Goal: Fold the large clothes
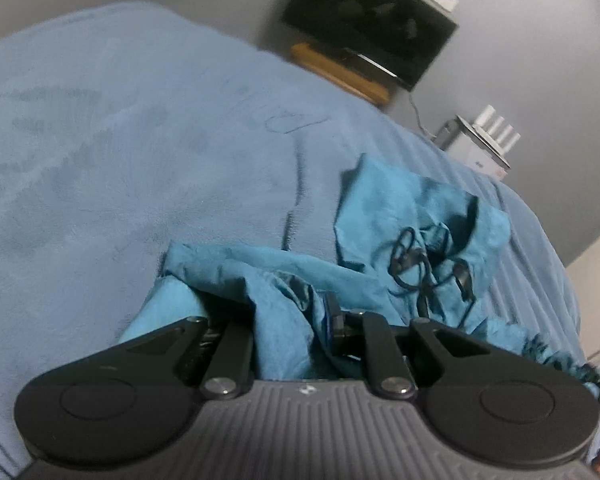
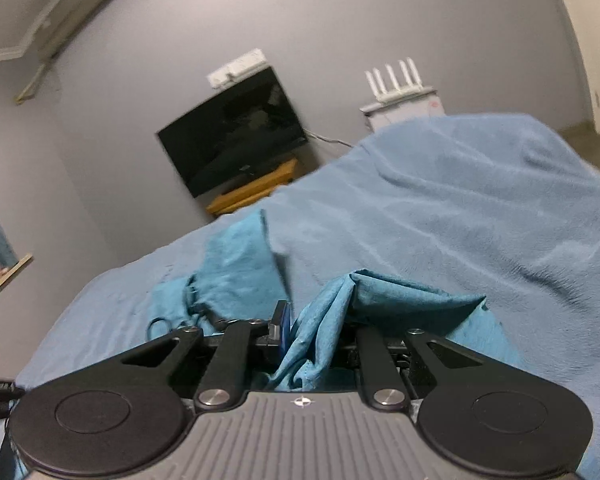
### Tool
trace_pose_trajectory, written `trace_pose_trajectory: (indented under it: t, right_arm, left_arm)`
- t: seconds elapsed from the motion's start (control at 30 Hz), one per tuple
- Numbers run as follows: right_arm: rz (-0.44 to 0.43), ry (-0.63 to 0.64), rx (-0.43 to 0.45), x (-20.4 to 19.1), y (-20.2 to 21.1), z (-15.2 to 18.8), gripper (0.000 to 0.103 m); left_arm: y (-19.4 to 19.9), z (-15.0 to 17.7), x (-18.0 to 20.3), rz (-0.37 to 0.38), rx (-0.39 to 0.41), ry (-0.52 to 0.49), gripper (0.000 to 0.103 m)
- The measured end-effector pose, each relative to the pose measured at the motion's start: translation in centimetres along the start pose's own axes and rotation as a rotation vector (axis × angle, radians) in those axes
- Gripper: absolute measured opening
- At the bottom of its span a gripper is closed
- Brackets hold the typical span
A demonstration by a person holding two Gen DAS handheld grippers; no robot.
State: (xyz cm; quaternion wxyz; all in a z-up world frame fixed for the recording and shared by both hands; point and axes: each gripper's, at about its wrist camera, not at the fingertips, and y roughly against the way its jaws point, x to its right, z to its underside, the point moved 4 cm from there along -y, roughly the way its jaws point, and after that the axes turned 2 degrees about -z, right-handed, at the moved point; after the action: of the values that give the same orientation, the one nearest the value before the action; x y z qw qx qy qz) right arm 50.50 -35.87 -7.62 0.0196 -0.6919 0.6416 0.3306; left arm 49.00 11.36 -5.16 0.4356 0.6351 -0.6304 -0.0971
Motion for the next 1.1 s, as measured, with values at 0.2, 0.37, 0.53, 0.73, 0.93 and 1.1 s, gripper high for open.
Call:
trace_pose_trajectory:
  t: [0.2,0.37,0.53,0.73,0.93,1.1]
  right_arm:
    - [0.009,-0.11,-0.092,1.7,-4.7,1.9,0.042]
    - [0.006,-0.063,-0.001,1.7,-1.8,3.2,0.068]
    - [0.04,0.021,0.088,2.8,2.6,3.3,0.069]
    - [0.022,0.148,-0.002,1.9,3.2,4.5,0.07]
    - [0.131,0.399,-0.125,0.0,-0.2,8.8,0.067]
    - [0.255,0.322,-0.139,3.1,-1.1,9.6,0.065]
  left_arm:
    - [0.7,0.6,-3.7,0.025,0.019,0.188,0.056]
    - [4.7,1.9,-7.2,0.023,0.144,0.228,0.075]
    - [7.4,3.1,-7.9,-0.069,0.198,0.028,0.075]
    - [5.9,4.8,-1.5,-0.093,0.191,-0.402,0.075]
    - [-0.3,8.6,0.1,-0.36,-0.022,-0.565,0.075]
    - [1.1,11.8,-3.2,-0.346,0.001,-0.454,0.088]
